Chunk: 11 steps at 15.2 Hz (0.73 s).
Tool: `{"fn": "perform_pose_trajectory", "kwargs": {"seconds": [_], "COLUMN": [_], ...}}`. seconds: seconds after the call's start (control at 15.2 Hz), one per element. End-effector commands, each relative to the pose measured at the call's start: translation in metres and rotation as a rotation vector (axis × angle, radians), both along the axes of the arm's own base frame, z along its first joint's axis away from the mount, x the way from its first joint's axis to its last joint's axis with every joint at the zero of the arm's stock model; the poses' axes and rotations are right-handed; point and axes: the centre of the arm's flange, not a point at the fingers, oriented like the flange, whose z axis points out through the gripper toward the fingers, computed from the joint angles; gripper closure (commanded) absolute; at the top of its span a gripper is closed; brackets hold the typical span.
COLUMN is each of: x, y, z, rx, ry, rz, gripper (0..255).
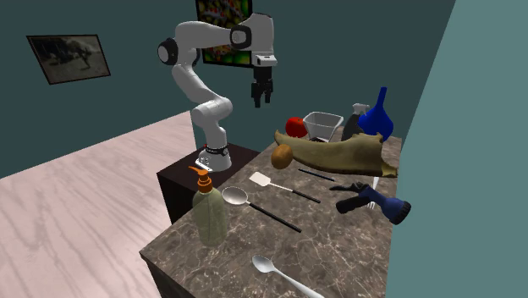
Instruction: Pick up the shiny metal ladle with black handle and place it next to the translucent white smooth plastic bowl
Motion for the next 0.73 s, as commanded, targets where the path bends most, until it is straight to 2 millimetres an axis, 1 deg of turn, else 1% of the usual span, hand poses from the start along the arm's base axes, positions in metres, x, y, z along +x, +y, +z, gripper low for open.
{"fn": "perform_pose_trajectory", "kwargs": {"seconds": [0.0,0.66], "x": [0.000,0.055], "y": [0.000,-0.111], "z": [0.000,-0.056], "rx": [0.000,0.046], "ry": [0.000,-0.023], "rz": [0.000,-0.023], "gripper": [0,0]}}
